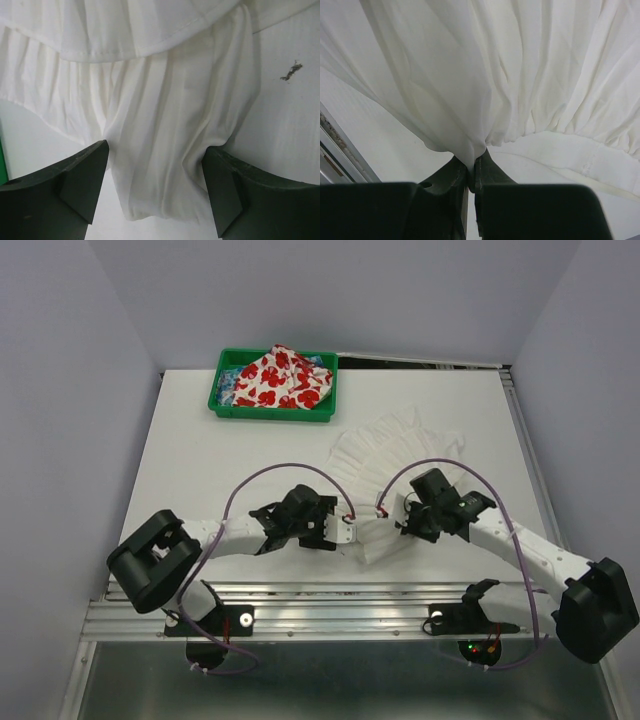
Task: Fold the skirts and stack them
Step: Fold the skirt
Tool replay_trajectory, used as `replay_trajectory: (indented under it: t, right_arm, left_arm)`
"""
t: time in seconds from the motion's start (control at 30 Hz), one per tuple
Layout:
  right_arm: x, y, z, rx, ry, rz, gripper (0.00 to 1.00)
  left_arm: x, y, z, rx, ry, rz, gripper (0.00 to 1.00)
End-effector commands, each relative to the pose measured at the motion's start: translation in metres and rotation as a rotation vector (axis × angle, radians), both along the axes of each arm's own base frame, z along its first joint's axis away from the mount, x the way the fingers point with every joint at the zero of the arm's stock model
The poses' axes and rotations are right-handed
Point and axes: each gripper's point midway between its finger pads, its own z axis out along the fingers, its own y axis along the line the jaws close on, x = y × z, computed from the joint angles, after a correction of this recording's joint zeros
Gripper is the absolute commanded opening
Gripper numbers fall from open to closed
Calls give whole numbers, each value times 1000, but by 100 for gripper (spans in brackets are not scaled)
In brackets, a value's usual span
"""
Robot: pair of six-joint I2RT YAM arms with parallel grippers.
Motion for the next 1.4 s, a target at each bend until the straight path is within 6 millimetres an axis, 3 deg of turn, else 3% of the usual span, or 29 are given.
replay_trajectory:
  t: [0.0, 0.1, 0.23, 0.27, 0.3, 0.33, 0.37, 0.43, 0.7, 0.77, 0.87, 1.03, 1.2, 1.37]
  right_arm:
    - [-6, 4, 6, 27, -1, 23, 1]
    - [-7, 4, 8, 31, -1, 32, 1]
    - [-10, 2, 8, 24, -4, 49, 1]
    - [-10, 2, 10, 30, -16, 48, 1]
    - [-11, 1, 8, 29, -19, 47, 1]
    - [-10, 0, 8, 30, -24, 41, 1]
    - [-9, 0, 10, 29, -32, 37, 1]
    - [-9, 0, 15, 35, -32, 31, 1]
    - [-21, 18, 45, 142, 18, 48, 1]
    - [-24, 23, 49, 170, 37, 51, 1]
    - [-24, 27, 53, 191, 41, 44, 1]
    - [-17, 30, 66, 229, 29, -42, 1]
    - [-4, 29, 87, 260, -48, -116, 1]
    - [5, 23, 97, 268, -79, -158, 1]
  left_arm:
    - [23, -5, 12, -58, -115, 56, 86]
    - [30, -8, 10, -54, -143, 51, 84]
    - [44, -6, 3, -22, -158, 66, 73]
    - [50, -2, 0, -17, -153, 84, 66]
    - [54, -6, 4, -31, -139, 84, 49]
    - [56, -5, 7, -36, -124, 80, 49]
    - [56, -6, 10, -48, -108, 78, 22]
    - [52, -2, 20, -65, -83, 66, 2]
    - [1, 20, 71, -126, -3, 10, 0]
    - [-2, 23, 92, -171, -39, 12, 0]
    - [-6, 31, 98, -157, -32, 34, 0]
    - [11, 23, 134, -211, -71, 62, 0]
    - [50, 0, 175, -288, -99, 98, 0]
    - [86, -17, 198, -316, -121, 109, 0]
